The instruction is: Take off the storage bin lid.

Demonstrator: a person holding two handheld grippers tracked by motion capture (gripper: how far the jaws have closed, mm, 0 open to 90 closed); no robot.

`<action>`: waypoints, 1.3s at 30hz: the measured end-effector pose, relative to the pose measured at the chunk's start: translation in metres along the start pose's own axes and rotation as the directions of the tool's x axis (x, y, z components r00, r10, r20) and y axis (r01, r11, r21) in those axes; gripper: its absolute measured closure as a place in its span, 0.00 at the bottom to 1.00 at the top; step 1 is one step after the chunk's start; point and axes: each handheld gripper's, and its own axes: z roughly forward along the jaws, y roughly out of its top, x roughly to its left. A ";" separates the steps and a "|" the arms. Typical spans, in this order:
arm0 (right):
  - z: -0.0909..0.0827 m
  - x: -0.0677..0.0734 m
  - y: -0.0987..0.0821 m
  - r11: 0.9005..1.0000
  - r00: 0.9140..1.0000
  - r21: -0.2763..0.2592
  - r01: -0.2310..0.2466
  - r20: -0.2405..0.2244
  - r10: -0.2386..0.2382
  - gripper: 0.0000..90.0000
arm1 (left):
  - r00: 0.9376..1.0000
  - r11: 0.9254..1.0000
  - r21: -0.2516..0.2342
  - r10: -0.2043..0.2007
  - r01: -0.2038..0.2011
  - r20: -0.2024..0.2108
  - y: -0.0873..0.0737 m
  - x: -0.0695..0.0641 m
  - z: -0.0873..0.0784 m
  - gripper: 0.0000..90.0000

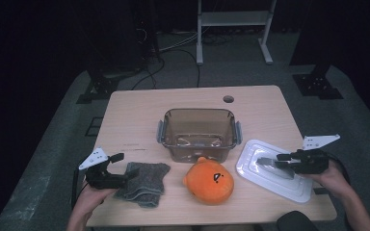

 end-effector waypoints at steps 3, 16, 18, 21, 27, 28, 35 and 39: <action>-0.001 0.004 0.006 1.000 1.000 -0.006 0.013 -0.008 -0.013 0.67 | 1.000 1.000 0.001 0.002 -0.002 0.001 0.001 -0.001 0.000 0.08; 0.023 0.033 0.042 0.994 0.989 -0.021 0.104 -0.105 -0.105 0.59 | 1.000 1.000 -0.003 0.001 -0.001 0.000 0.000 0.000 -0.002 0.08; 0.026 0.038 0.047 0.993 0.986 -0.024 0.116 -0.120 -0.118 0.58 | 1.000 1.000 -0.003 -0.001 0.001 0.000 0.000 0.000 -0.002 0.08; 0.031 0.047 0.056 0.989 0.979 -0.033 0.141 -0.144 -0.145 0.56 | 1.000 1.000 -0.002 0.001 -0.001 0.001 0.000 0.000 -0.002 0.08; 0.042 0.063 0.074 0.983 0.963 -0.055 0.174 -0.197 -0.181 0.52 | 1.000 1.000 -0.001 0.002 -0.002 0.002 0.000 0.000 -0.002 0.08; 0.045 0.065 0.076 0.983 0.962 -0.055 0.178 -0.201 -0.185 0.51 | 1.000 1.000 -0.001 0.003 -0.003 0.001 0.000 0.000 -0.002 0.08; 0.059 0.084 0.092 0.973 0.940 -0.069 0.222 -0.249 -0.232 0.49 | 1.000 1.000 -0.003 0.001 -0.001 -0.002 0.000 0.000 -0.003 0.08; 0.066 0.092 0.100 0.968 0.931 -0.073 0.241 -0.265 -0.252 0.47 | 1.000 1.000 -0.002 0.003 -0.003 -0.001 0.000 0.000 -0.003 0.08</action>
